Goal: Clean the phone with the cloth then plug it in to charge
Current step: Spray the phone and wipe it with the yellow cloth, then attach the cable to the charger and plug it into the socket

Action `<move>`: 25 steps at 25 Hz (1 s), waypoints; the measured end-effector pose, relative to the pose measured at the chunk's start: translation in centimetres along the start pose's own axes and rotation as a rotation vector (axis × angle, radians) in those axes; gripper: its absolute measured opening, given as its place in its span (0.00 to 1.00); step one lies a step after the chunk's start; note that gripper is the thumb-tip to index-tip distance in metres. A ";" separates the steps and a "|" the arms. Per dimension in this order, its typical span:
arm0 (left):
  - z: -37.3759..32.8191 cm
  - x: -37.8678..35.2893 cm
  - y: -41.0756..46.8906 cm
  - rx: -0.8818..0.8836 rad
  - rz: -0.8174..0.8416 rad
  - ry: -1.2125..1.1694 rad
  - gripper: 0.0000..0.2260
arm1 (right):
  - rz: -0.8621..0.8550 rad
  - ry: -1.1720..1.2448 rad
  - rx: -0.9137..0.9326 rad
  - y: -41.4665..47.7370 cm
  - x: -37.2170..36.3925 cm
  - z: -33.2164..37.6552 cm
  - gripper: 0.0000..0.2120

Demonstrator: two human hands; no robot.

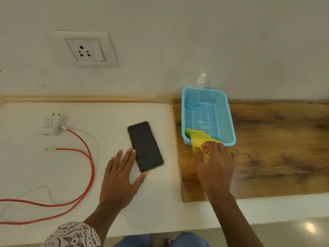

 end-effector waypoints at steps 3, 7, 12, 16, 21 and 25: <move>0.1 -0.1 0.1 0.005 -0.001 -0.001 0.35 | 0.116 -0.010 0.010 -0.6 -0.8 0.2 0.07; 0.1 -0.3 0.1 0.006 0.009 0.001 0.35 | 0.148 0.001 0.032 -0.6 -0.4 0.4 0.06; 0.1 -0.1 0.1 0.012 0.026 -0.002 0.35 | 0.038 0.102 0.009 -2.4 2.5 1.1 0.08; -0.1 0.2 0.0 0.021 0.062 -0.033 0.38 | 0.111 0.161 0.086 -4.4 2.9 4.1 0.12; -0.1 1.3 1.3 0.039 0.190 -0.075 0.40 | 0.162 0.289 0.160 -3.1 1.8 7.6 0.08; 3.2 8.2 4.2 0.138 -0.116 -0.256 0.25 | 0.175 0.403 0.213 0.5 0.8 10.1 0.08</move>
Point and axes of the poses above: each hand's wrist, its own y-axis towards the middle knuckle, its own x-axis out of the back of the hand, z = x × y, the point moved 8 cm from there along y, towards the middle knuckle, and after that the axes turned 15 degrees about x, right-handed, at the moved point
